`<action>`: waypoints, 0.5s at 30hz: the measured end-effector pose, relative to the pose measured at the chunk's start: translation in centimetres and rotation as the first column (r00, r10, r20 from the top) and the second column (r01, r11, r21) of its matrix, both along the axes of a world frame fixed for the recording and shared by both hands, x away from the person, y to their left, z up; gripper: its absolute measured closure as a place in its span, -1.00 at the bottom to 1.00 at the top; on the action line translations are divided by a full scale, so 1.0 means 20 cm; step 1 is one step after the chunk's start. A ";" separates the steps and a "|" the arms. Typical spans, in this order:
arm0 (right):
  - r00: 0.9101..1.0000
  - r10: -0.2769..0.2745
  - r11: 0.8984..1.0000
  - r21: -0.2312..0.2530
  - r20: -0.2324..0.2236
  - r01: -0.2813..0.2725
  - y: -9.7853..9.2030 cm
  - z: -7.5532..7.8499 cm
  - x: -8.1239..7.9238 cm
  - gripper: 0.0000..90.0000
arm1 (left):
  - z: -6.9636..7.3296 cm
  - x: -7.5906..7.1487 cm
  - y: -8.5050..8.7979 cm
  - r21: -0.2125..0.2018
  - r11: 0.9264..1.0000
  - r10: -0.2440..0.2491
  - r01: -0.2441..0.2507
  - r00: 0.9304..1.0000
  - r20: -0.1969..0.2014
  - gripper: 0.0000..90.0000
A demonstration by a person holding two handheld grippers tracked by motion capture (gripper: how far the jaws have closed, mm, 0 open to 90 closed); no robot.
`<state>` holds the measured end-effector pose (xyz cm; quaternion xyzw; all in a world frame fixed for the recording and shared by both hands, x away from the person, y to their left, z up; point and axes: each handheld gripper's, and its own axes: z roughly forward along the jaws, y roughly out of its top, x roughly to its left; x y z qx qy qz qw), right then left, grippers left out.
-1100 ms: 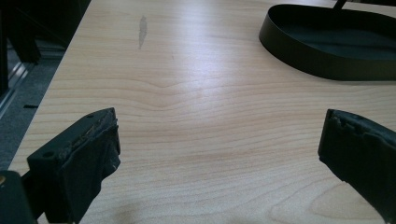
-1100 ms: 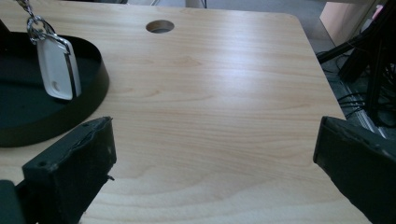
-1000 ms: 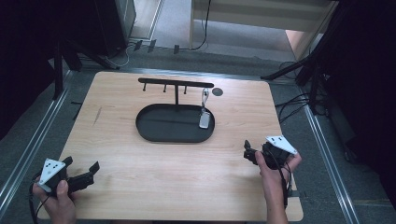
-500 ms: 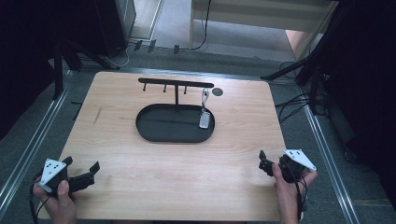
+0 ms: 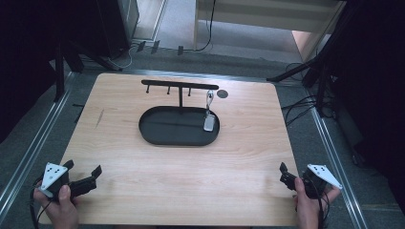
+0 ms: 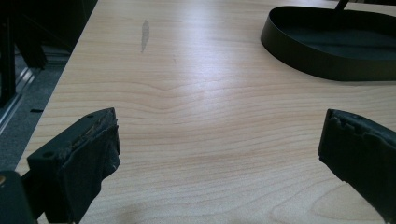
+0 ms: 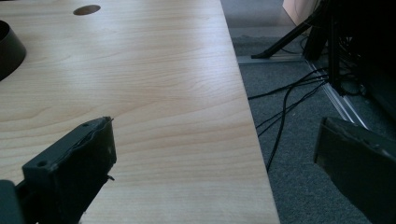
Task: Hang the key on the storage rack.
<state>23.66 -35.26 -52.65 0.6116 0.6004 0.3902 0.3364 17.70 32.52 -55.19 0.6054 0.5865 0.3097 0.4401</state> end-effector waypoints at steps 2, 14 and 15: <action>1.000 0.006 1.000 -0.001 0.009 -0.006 -0.02 -0.01 -0.01 -1.00 | 0.00 0.00 0.00 0.004 1.000 0.002 -0.002 1.000 0.004 -1.00; 0.999 0.003 1.000 0.023 0.035 -0.004 -0.07 -0.08 -0.08 -1.00 | 0.00 0.00 0.00 0.000 1.000 0.003 -0.003 1.000 0.006 -1.00; 0.999 -0.003 1.000 0.023 0.033 0.002 -0.08 -0.09 -0.09 -1.00 | 0.00 0.00 0.00 -0.002 1.000 0.003 -0.003 1.000 0.003 -1.00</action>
